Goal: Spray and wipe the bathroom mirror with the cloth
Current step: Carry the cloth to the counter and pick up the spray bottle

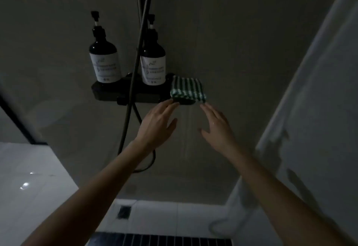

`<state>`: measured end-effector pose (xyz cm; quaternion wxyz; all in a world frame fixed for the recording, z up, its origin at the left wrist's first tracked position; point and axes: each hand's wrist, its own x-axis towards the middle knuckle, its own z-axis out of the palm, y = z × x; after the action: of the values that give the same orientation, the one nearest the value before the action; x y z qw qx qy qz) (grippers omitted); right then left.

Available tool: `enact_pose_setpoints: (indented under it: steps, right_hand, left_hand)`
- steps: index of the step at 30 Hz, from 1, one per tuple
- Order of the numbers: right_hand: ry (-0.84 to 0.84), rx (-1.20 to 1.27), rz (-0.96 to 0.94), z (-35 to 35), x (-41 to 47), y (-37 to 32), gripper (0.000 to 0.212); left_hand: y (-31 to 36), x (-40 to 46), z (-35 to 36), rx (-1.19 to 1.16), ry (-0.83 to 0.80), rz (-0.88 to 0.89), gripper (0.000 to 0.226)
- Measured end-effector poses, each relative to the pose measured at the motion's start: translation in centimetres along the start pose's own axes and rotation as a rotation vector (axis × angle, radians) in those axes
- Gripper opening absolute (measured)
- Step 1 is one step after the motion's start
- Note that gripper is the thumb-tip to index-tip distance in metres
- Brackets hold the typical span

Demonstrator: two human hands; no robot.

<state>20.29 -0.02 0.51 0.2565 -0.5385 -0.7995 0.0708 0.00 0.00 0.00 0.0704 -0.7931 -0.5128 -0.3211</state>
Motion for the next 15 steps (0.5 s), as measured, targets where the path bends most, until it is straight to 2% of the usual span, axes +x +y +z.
enact_pose_setpoints:
  steps: [3,9,15]
  right_hand:
    - [0.065,0.023,-0.013,0.0,3.2,1.5,0.071]
    - [0.038,0.028,-0.077,0.3,7.7,3.0,0.07]
    - [-0.034,-0.046,-0.129,0.8,9.6,3.4,0.067]
  left_hand:
    - [-0.7,3.0,1.4,0.049,0.016,0.029,0.054]
    - [-1.5,6.8,3.1,0.146,-0.011,0.052,0.056]
    - [-3.1,8.3,3.3,0.195,-0.109,0.085,0.059]
